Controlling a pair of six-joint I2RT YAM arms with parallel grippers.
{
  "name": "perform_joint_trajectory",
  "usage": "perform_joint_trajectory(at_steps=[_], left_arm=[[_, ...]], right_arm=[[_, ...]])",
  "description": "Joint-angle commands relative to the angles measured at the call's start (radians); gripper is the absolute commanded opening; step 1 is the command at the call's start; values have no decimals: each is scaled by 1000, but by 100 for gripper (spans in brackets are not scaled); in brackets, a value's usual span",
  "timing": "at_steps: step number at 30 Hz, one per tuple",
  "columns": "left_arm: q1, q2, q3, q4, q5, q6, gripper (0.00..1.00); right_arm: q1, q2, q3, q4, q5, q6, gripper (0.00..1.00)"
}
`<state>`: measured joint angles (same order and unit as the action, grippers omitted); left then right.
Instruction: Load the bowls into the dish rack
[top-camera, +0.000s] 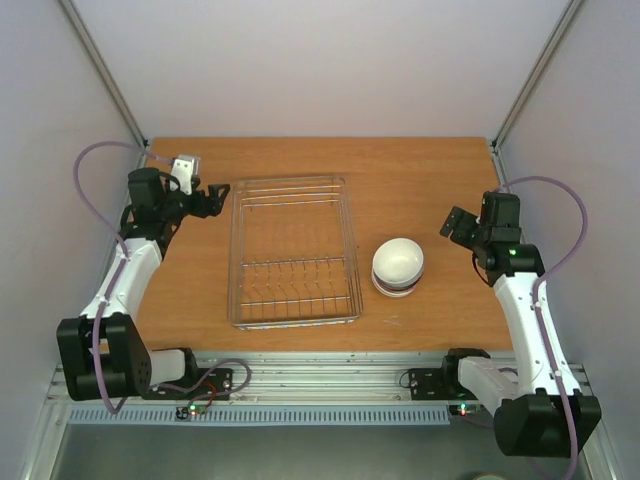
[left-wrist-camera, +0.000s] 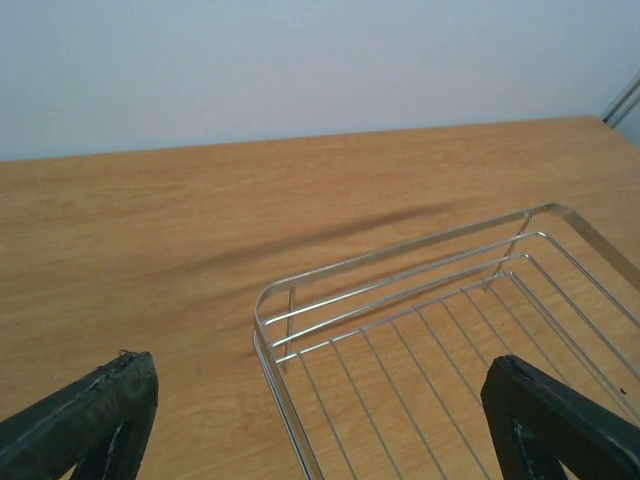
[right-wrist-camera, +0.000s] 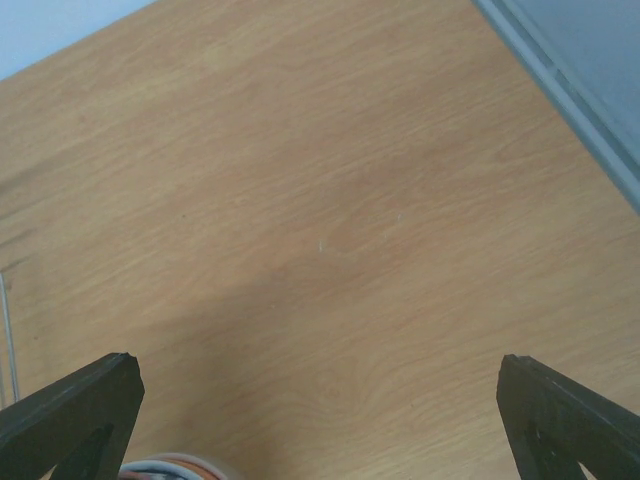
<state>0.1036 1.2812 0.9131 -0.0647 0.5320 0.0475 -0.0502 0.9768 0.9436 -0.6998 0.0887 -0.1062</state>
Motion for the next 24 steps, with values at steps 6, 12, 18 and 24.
perform_joint_trajectory(at_steps=[6,12,18,24], left_arm=[[4,-31,-66,14,-8,24,90],[1,-1,-82,45,-11,21,90],[-25,37,-73,26,-9,34,90],[-98,77,-44,-33,-25,81,90]], right_arm=[[6,44,87,-90,-57,123,99],[6,73,132,-153,-32,142,99],[7,4,105,-131,-136,138,98],[105,82,243,-307,-96,66,79]])
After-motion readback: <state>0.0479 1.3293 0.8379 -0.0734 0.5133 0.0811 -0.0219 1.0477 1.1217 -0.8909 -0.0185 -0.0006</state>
